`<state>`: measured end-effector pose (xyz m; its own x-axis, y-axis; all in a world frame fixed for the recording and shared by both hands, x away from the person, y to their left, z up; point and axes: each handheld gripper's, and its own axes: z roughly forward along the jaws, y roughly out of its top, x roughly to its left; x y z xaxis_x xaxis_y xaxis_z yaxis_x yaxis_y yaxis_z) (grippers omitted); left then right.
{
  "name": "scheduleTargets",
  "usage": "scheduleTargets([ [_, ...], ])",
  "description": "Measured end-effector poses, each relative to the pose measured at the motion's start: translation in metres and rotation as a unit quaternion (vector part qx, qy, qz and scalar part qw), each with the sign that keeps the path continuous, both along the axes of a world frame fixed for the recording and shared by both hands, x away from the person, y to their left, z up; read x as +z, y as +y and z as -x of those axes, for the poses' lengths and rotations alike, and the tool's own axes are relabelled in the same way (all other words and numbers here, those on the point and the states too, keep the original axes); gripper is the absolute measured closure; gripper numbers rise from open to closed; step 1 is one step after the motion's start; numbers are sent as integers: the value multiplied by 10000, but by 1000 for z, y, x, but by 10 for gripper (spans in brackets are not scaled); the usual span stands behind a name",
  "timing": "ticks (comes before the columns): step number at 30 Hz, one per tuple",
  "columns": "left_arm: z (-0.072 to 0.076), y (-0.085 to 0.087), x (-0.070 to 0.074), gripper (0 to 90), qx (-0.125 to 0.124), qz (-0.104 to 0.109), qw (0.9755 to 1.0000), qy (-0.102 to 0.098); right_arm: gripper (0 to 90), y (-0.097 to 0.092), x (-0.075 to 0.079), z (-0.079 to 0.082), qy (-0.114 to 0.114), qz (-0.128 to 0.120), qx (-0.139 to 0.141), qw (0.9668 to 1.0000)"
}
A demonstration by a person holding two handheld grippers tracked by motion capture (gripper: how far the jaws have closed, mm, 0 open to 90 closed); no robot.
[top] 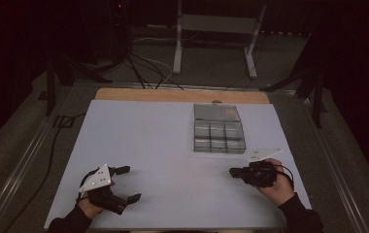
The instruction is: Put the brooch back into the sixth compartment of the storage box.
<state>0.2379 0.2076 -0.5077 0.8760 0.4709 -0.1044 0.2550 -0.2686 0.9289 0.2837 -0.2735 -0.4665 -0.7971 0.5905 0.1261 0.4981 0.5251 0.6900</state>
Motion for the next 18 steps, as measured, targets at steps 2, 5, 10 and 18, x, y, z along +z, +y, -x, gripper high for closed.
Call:
scheduleTargets([
  [2, 0, 0, 0, 11, 5, -6, 10000, 3, 864, -2, 2, -1, -17, -19, -46, 10000],
  [5, 0, 0, 0, 11, 5, 1, 10000, 1, 864, -2, 4, -2, -31, -4, -61, 10000],
  [10, 0, 0, 0, 11, 3, -24, 10000, -13, 864, -5, 11, -7, -121, -8, -127, 9998],
  [18, 0, 0, 1, 11, 12, 26, 10000, -13, 864, -10, 20, -16, -209, -45, -291, 9993],
])
